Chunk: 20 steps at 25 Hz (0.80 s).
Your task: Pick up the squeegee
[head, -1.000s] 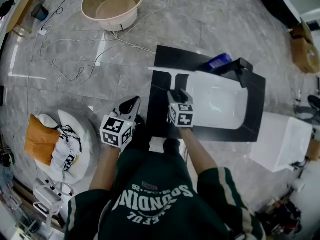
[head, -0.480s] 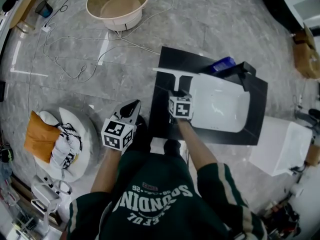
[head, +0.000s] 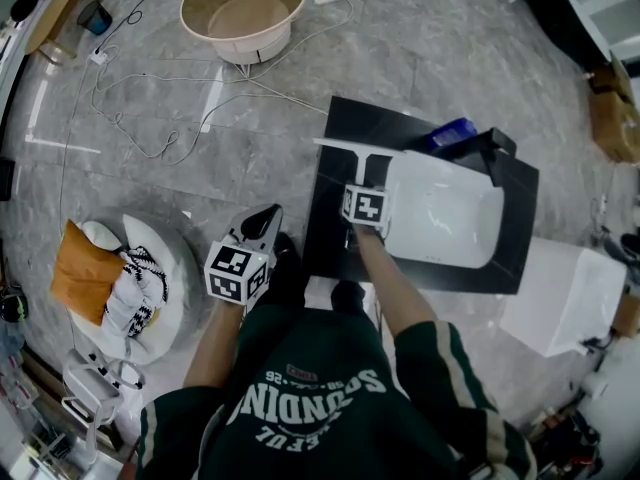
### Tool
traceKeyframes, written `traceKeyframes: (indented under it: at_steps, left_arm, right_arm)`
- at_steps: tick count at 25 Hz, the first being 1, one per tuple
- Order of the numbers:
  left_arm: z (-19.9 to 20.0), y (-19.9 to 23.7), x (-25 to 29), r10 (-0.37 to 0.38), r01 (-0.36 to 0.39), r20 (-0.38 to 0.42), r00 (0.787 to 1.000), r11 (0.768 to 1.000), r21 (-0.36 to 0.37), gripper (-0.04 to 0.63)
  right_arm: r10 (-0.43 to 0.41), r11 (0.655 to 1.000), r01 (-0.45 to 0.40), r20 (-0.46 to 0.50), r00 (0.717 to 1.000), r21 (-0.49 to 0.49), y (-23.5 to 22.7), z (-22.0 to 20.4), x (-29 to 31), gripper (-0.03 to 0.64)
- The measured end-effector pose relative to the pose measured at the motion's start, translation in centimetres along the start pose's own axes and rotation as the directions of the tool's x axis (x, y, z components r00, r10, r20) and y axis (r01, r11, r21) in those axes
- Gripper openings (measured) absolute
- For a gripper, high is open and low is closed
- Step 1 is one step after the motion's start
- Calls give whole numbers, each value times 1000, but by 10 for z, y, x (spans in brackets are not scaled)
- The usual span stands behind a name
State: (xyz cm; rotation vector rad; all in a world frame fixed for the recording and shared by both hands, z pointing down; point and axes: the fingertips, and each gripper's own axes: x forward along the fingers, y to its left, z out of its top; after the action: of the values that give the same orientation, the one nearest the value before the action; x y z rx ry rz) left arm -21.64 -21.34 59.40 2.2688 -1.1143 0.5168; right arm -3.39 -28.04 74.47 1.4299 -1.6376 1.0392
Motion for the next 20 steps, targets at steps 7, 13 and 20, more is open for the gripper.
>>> traceKeyframes:
  at_steps: [7,13,20]
  left_arm:
    - [3,3,-3,3,-3,3,1000,1000,3,2]
    - [0,4,-4,5,-5,-4,1000,1000,5,2]
    - [3,4,-5,4,-4,4,1000,1000,11,2]
  right_arm:
    - [-34,999,34,3,999,15,-10,2,0,97]
    - [-51,998,50,13,999,37,-18,1,4,91]
    - [-6,999,6,16,1000,52,-11,2,1,89]
